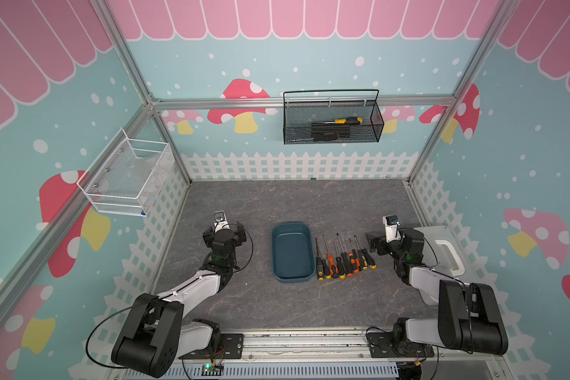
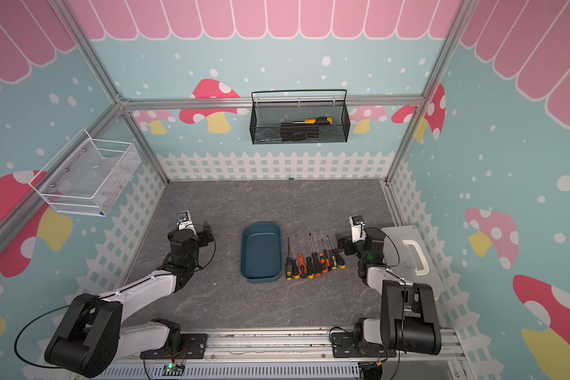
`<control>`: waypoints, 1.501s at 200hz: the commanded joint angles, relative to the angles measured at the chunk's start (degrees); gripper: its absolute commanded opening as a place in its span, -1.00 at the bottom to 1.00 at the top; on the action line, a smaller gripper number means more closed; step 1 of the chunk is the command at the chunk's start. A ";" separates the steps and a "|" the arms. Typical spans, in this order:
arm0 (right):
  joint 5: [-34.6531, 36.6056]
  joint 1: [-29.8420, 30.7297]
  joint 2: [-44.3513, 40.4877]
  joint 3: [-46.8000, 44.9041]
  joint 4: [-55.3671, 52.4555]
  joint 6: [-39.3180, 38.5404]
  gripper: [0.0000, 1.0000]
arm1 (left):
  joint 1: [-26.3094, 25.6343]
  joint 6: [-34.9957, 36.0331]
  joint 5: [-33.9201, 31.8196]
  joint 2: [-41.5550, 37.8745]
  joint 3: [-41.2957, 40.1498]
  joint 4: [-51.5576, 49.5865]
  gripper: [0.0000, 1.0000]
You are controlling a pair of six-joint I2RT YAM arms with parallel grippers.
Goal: Take out the screwdriver from the storage box
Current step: Reset both arms
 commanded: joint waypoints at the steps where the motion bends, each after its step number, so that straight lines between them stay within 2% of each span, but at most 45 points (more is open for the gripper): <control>1: -5.69 0.14 2.89 -1.26 11.62 -2.59 0.97 | 1.44 5.63 1.10 1.78 0.47 10.04 0.97; 11: -5.35 -0.06 6.43 -3.59 20.95 -0.76 0.98 | 2.43 7.24 2.22 2.99 0.35 12.08 0.97; 22: -4.25 -0.06 4.40 -1.13 11.71 -2.15 0.97 | 3.04 8.76 1.11 4.56 0.50 13.98 0.97; 32: -4.62 0.10 6.70 -0.61 15.13 -0.96 0.98 | 3.73 8.17 0.91 4.07 0.87 12.40 0.97; 42: -3.41 0.27 5.72 1.36 8.86 -1.93 0.97 | 4.26 7.47 1.15 3.68 0.41 12.99 0.97; 72: -2.04 1.05 6.70 2.38 8.69 -2.06 0.98 | 4.61 6.43 0.46 3.75 -0.27 14.49 0.97; 95: -1.84 1.13 6.49 2.21 8.65 -2.21 0.98 | 4.64 4.85 1.16 0.98 -1.22 7.96 0.97; 113: -1.14 1.48 6.57 2.44 8.44 -2.21 0.98 | 5.60 3.28 0.77 2.07 -6.18 14.42 0.96; 123: -0.86 1.60 6.56 2.54 8.15 -2.33 0.98 | 5.94 2.15 0.17 4.30 -8.67 21.15 0.97; 135: -0.51 1.75 6.66 2.69 7.91 -2.27 0.98 | 6.17 2.01 2.12 10.71 -10.72 31.67 0.97; 150: -0.07 1.91 6.62 2.86 7.50 -2.38 0.98 | 6.03 5.45 5.46 19.35 -10.26 42.48 0.97; 155: 0.12 1.98 6.67 2.91 7.47 -2.36 0.97 | 5.69 5.39 6.11 17.61 -9.24 38.54 0.97; 163: 0.19 2.00 6.72 2.90 7.33 -2.43 0.98 | 6.07 4.25 8.86 13.82 -6.16 24.85 0.97; 168: 0.28 2.09 6.72 2.94 7.32 -2.47 0.98 | 7.03 4.47 11.85 15.15 -5.16 24.45 0.97; 176: 0.37 2.13 6.67 3.08 7.21 -2.44 0.98 | 7.32 5.41 12.11 17.17 -4.83 27.99 0.97; 187: 0.44 2.14 6.54 2.86 7.23 -2.51 0.98 | 7.94 3.25 12.18 14.67 -2.67 19.02 0.97; 198: 0.52 2.09 6.21 2.63 7.25 -2.54 0.97 | 8.34 3.84 11.86 16.53 -3.04 23.04 0.97; 209: 0.46 2.13 6.52 3.13 6.92 -2.35 0.98 | 8.32 2.73 11.44 14.85 -2.38 18.71 0.97; 221: 0.20 2.11 7.10 4.47 5.08 -2.46 0.98 | 8.31 3.51 10.99 16.25 -3.15 22.86 0.97; 233: 0.15 2.16 7.14 5.19 3.74 -2.68 0.98 | 8.35 2.80 11.50 15.06 -2.40 19.12 0.97; 245: 0.11 2.23 7.19 5.09 3.73 -2.67 0.97 | 8.37 3.34 11.18 16.09 -3.01 22.40 0.97; 257: 0.11 2.22 7.17 5.18 3.68 -2.69 0.97 | 8.41 2.84 11.50 15.15 -2.52 19.54 0.97; 300: 0.81 3.01 8.38 7.85 -0.10 -3.57 0.98 | 8.32 3.10 11.28 15.77 -2.76 21.28 0.97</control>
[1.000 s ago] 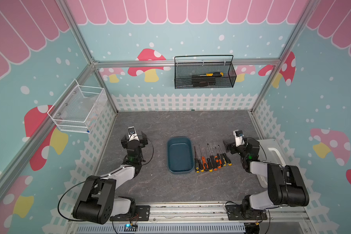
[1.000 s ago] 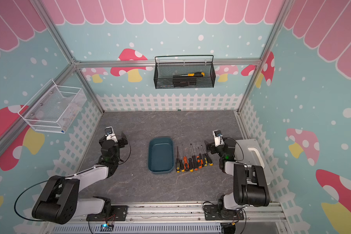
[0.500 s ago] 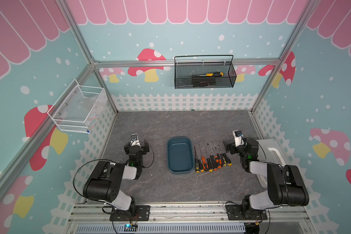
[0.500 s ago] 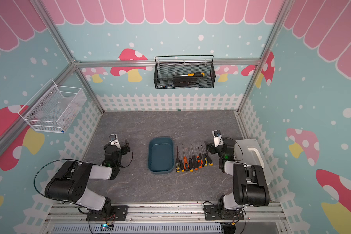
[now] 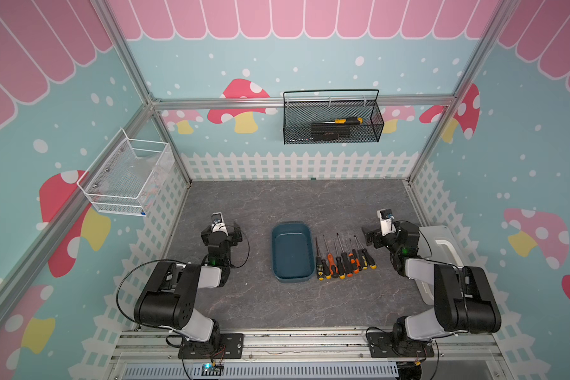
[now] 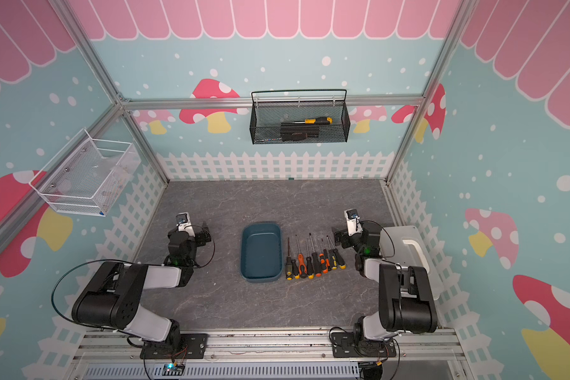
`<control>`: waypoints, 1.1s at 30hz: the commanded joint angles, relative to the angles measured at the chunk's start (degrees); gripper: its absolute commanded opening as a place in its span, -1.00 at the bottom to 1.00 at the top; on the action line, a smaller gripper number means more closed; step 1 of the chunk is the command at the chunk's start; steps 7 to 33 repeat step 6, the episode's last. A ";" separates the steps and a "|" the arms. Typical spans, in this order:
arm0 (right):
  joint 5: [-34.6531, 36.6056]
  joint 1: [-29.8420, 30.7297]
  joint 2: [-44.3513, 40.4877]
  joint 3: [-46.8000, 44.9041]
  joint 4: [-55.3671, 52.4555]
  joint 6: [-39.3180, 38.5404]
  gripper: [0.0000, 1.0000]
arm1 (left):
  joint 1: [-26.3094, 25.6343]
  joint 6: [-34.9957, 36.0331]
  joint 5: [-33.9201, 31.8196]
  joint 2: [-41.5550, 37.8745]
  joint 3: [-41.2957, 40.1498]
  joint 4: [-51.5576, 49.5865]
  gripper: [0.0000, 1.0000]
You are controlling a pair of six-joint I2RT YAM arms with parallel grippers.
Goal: Take out the screwdriver from the storage box
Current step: Reset both arms
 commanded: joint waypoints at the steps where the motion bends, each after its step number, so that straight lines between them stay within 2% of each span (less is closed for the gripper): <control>1: 0.92 1.17 1.80 3.47 -4.57 -1.30 0.98 | 0.34 -0.42 0.80 -0.37 0.23 -0.35 0.97; 4: 1.95 1.68 6.13 12.41 -16.81 -1.37 0.98 | 0.32 -0.45 0.88 -0.37 0.18 -0.30 0.97; 6: 3.01 1.72 12.94 22.02 -29.16 -0.26 0.97 | 0.27 -0.52 0.86 -0.55 0.32 -0.75 0.97; 33: 3.01 1.72 12.94 22.02 -29.16 -0.26 0.97 | 0.27 -0.52 0.86 -0.55 0.32 -0.75 0.97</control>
